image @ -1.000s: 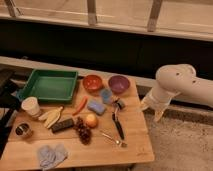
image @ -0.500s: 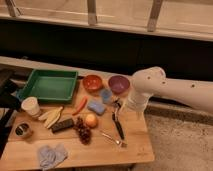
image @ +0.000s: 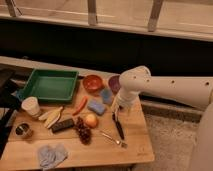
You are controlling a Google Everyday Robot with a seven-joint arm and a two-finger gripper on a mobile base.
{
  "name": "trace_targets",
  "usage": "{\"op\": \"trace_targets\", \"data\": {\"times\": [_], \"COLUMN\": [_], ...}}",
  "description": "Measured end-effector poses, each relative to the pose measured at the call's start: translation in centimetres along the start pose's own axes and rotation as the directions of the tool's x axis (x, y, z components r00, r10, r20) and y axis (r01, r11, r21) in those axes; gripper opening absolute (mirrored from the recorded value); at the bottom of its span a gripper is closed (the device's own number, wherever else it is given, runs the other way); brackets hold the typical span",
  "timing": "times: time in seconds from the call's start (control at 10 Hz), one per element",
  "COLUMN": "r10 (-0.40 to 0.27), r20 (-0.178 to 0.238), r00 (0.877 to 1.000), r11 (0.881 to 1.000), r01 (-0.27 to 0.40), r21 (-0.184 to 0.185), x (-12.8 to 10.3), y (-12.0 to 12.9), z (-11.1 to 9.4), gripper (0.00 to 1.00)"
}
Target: Place brush in paper cup
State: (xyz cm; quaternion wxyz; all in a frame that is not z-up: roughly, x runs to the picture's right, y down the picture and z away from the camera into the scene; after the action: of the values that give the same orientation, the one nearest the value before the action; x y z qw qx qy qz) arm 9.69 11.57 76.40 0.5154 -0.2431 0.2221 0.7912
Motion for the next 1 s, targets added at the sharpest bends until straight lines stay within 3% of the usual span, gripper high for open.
{"op": "trace_targets", "data": {"times": [0.4, 0.6, 0.7, 0.9, 1.0], "r10": [-0.026, -0.111, -0.202, -0.315, -0.327], "r20": [-0.025, -0.049, -0.055, -0.066, -0.073], "r00": [0.999, 0.993, 0.978, 0.947, 0.942], "r11": [1.000, 0.993, 0.977, 0.945, 0.941], "r01": [0.026, 0.109, 0.198, 0.307, 0.319], "r21": [0.000, -0.039, -0.073, -0.111, -0.111], "x": [-0.1, 0.0, 0.1, 0.1, 0.1], "y": [0.2, 2.7, 3.7, 4.0, 3.8], "z": [0.4, 1.3, 2.0, 3.7, 4.6], "gripper": [0.65, 0.65, 0.65, 0.65, 0.65]}}
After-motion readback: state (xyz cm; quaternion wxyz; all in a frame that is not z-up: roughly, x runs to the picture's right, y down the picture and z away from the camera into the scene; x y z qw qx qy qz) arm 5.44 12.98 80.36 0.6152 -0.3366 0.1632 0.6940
